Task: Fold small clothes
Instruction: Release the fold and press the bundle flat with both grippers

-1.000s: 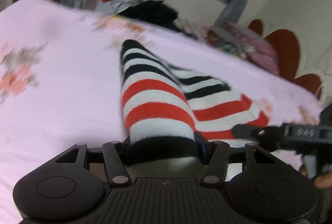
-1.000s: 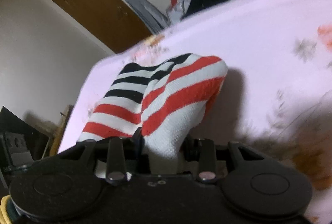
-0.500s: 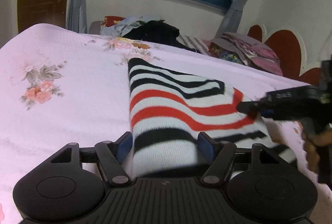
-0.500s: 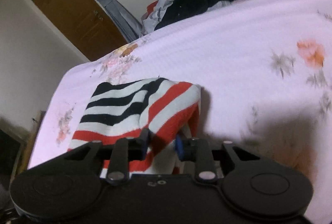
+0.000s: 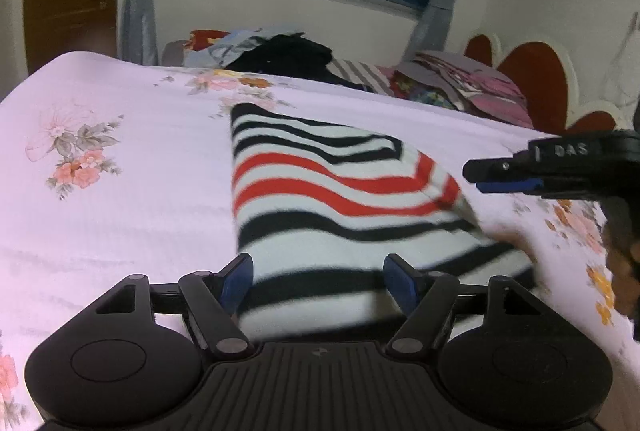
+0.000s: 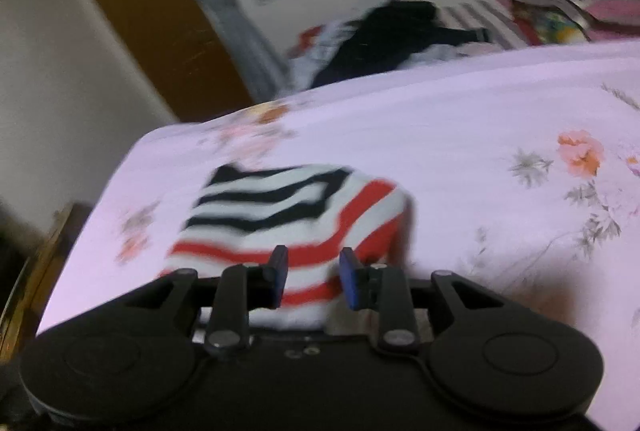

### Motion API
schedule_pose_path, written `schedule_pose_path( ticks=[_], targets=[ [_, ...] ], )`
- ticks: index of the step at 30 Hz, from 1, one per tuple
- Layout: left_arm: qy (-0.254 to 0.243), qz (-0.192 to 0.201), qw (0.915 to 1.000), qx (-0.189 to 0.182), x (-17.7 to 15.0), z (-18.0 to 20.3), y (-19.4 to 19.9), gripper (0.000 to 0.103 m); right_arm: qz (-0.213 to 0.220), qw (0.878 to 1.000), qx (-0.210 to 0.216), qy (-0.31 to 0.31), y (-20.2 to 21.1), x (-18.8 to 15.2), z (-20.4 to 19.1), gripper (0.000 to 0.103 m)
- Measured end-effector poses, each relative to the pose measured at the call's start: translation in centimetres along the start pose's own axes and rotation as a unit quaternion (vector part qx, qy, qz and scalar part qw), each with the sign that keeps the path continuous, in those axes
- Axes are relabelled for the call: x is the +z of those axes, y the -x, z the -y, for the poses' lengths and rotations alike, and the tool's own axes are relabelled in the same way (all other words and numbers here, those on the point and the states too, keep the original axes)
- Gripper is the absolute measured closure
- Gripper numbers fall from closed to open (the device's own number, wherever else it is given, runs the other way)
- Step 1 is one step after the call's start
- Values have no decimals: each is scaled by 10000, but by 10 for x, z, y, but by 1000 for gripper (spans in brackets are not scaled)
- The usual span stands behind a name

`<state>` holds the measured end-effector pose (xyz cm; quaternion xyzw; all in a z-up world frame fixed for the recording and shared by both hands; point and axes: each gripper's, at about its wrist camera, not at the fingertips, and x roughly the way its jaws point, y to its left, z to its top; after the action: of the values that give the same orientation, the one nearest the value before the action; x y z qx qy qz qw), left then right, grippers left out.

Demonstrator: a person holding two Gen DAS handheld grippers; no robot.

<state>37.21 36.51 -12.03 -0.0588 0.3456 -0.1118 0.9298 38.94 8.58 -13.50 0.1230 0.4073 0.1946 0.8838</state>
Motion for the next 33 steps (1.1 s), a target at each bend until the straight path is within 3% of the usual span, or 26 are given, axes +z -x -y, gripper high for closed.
schedule_pose_path(
  ticks=[3,8,15,17,19,22,26,28,33],
  targets=[
    [-109,-110,9998,86,-8,6,0,32,-114,9997,36,217,13,-25,-16,74],
    [-188,-168,9993,267,-14,10,-3,32,-368,9952,-593,691,3,-60,-20,81],
    [-43,-350,9985,419,-6,11,-1,32,-196,9941,-715,786,15,-65,-39,76],
    [4,-429,9980,468,-5,12,-3,32,-472,9913,-900,842,5,-73,-37,77],
    [19,-461,9976,518,-3,14,-4,31,-465,9931,-851,660,4,-77,-33,76],
    [60,-535,9972,526,0,16,-4,15,-318,9950,-782,530,13,-76,-36,74],
    [49,-619,9968,500,2,20,-4,8,-456,9917,-1044,600,4,-84,-38,74],
    [65,-667,9963,541,2,21,-4,0,-440,9918,-1053,568,5,-84,-40,73],
    [163,-959,9936,569,3,21,-6,0,-473,9926,-1031,432,8,-83,-39,72]
  ],
)
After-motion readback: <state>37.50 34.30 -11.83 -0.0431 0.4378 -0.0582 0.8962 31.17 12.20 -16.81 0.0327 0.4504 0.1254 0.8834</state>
